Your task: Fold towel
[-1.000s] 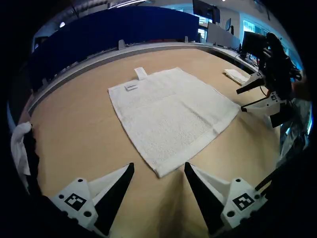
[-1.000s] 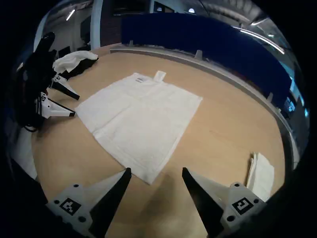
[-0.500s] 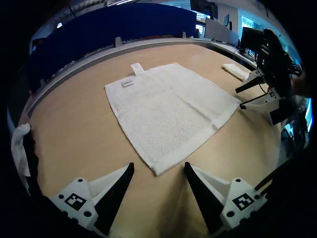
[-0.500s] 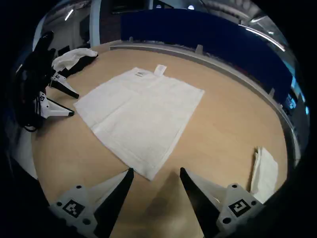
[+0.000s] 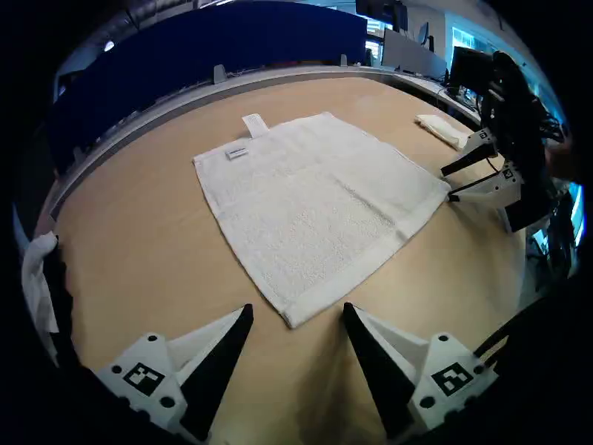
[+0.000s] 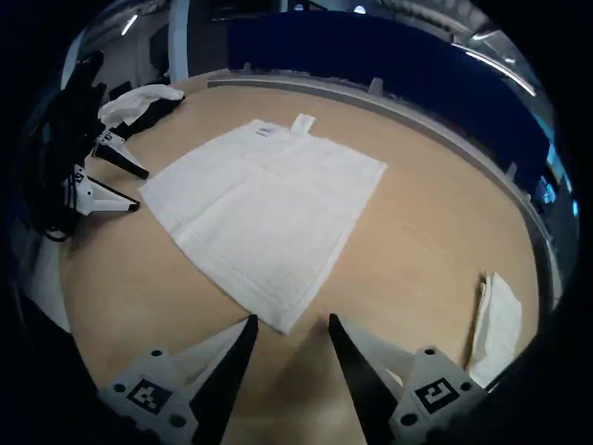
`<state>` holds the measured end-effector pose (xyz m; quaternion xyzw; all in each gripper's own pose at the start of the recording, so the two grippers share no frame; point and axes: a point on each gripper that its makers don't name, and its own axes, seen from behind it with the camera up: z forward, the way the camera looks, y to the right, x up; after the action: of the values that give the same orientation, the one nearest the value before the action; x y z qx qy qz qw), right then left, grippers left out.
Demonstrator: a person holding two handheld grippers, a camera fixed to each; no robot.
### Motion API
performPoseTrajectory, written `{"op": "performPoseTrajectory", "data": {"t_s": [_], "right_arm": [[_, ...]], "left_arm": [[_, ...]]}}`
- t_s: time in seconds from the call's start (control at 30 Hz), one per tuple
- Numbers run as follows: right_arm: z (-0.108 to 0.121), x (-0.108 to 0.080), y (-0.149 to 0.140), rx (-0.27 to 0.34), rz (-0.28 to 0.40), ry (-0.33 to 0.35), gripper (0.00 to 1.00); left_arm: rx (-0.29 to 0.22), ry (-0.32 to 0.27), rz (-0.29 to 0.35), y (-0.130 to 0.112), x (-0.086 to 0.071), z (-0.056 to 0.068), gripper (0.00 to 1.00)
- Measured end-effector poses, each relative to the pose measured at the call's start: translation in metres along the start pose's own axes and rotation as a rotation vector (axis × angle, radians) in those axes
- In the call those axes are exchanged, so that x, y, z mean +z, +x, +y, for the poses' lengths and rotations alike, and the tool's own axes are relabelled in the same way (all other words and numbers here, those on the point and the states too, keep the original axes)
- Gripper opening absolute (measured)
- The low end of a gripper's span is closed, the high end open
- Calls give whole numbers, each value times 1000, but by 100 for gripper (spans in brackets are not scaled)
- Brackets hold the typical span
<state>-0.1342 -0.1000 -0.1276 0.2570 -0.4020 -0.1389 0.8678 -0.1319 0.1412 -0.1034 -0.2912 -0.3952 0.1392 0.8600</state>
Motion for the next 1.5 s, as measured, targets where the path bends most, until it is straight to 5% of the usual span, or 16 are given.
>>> {"op": "performPoseTrajectory", "data": {"t_s": [0.2, 0.43, 0.6, 0.93, 1.1, 1.5], "right_arm": [[-6, 0, 0, 7, -5, 20, 53], [-15, 0, -1, 12, -11, 38, 27], [-14, 0, -1, 19, -15, 36, 20], [-8, 1, 0, 39, -16, 11, 14], [-6, -1, 2, 40, -16, 3, 13], [-1, -12, 17, 47, 7, 1, 13]], "left_arm": [[4, -5, -14, -1, -2, 1, 78], [9, -8, -37, -2, -6, 2, 52], [7, -1, -47, -2, -8, 1, 31], [30, 25, -49, -3, -7, -5, 12], [50, 27, -46, -2, -6, -2, 10], [8, 16, -31, 10, -15, 3, 10]]}}
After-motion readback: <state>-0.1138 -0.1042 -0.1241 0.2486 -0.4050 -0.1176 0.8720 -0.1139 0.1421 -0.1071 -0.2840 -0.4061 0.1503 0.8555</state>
